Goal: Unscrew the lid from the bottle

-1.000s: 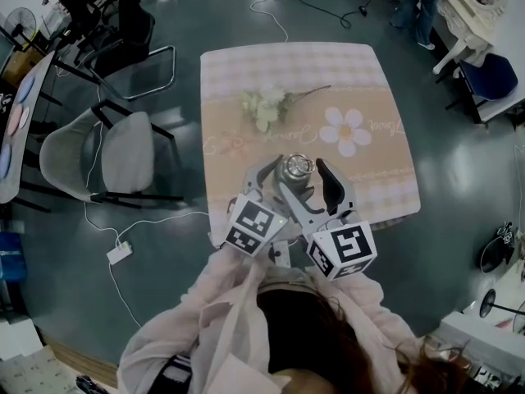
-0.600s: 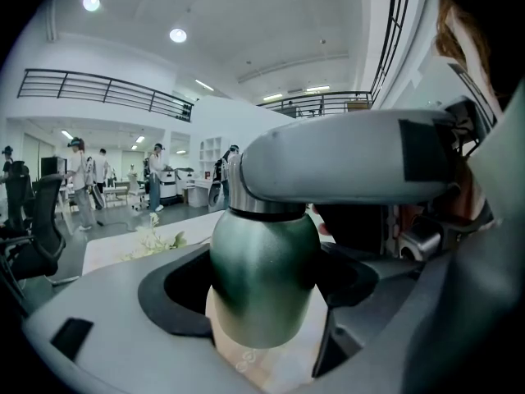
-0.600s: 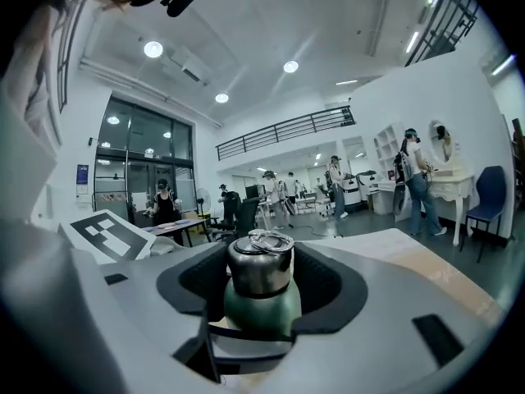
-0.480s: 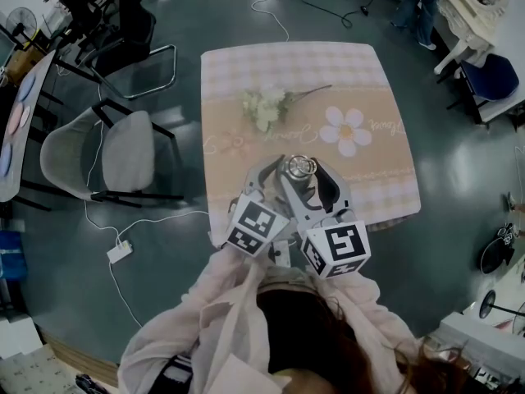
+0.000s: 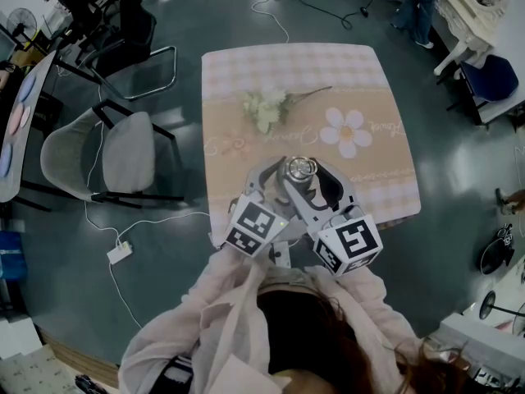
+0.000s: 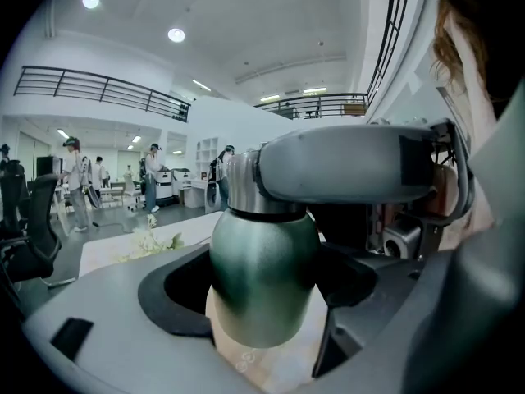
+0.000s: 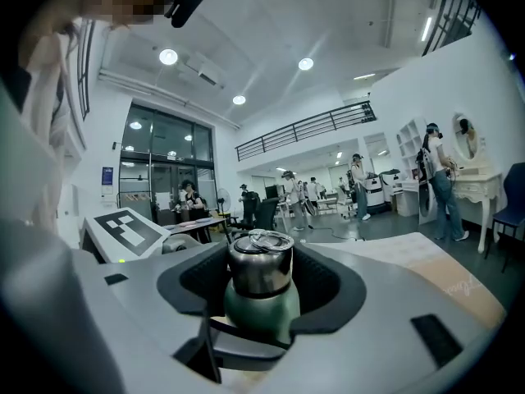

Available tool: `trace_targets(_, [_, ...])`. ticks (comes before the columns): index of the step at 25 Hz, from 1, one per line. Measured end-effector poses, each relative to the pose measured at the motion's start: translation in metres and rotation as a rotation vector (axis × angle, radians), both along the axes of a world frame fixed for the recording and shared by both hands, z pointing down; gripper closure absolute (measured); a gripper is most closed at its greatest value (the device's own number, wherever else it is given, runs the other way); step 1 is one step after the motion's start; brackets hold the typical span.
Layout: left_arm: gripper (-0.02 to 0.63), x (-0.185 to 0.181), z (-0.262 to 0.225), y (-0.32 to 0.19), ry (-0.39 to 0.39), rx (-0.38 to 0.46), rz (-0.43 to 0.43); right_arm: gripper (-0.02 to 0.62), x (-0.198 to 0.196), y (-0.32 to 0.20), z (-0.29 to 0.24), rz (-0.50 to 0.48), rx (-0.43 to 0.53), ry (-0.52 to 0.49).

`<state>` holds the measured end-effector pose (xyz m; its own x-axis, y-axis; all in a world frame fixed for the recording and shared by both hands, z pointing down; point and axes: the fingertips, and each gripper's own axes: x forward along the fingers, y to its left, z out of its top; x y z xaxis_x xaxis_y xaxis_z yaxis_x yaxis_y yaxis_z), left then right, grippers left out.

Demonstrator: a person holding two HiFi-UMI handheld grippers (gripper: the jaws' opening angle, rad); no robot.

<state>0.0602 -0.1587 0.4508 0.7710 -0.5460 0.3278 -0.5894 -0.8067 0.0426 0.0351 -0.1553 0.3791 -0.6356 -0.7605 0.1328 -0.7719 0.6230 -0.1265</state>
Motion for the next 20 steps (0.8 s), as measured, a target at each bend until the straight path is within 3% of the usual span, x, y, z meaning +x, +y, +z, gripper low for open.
trace_targets(8, [0.227,-0.001,-0.004,0.002,0.007,0.006,0.026,0.339,-0.005,0.003,-0.004,-0.221,0.012,-0.033])
trace_targets(20, [0.227,0.004,-0.005,0.012,-0.005,0.001,0.099,0.341,-0.008,0.019,-0.007,-0.602,0.057,0.009])
